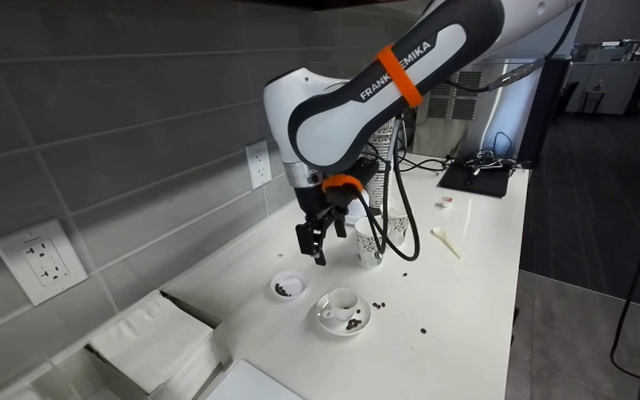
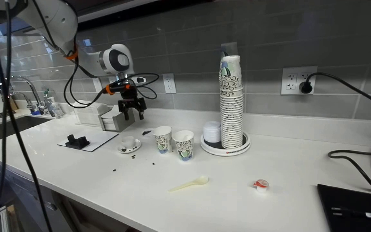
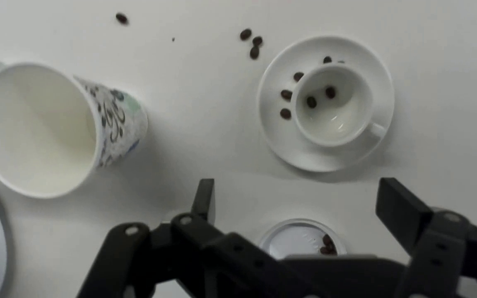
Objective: Lift the coffee lid and pour some of its contents into the tea cup
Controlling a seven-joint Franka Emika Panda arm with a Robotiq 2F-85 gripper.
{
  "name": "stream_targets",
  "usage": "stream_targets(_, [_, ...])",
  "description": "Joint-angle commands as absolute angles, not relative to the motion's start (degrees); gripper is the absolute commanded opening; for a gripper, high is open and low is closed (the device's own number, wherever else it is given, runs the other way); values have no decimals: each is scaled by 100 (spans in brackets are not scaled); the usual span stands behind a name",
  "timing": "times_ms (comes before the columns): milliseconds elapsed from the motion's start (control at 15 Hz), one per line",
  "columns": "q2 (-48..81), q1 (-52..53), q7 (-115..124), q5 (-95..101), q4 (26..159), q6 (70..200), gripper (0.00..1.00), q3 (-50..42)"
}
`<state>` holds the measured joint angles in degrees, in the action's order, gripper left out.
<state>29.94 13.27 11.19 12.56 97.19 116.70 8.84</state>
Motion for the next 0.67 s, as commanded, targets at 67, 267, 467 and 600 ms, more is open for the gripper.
stream_targets(67, [1674,1676,2786,1187,11396,11977,100,672])
stream_targets(267, [920,1856,3790,1468,12232,12030,100,706])
stream_targets(467, [67,1919,4182,2145,13131,11946,100,892])
stream_targets(600, [565,1777,4009,1941,12578,11749,100,996])
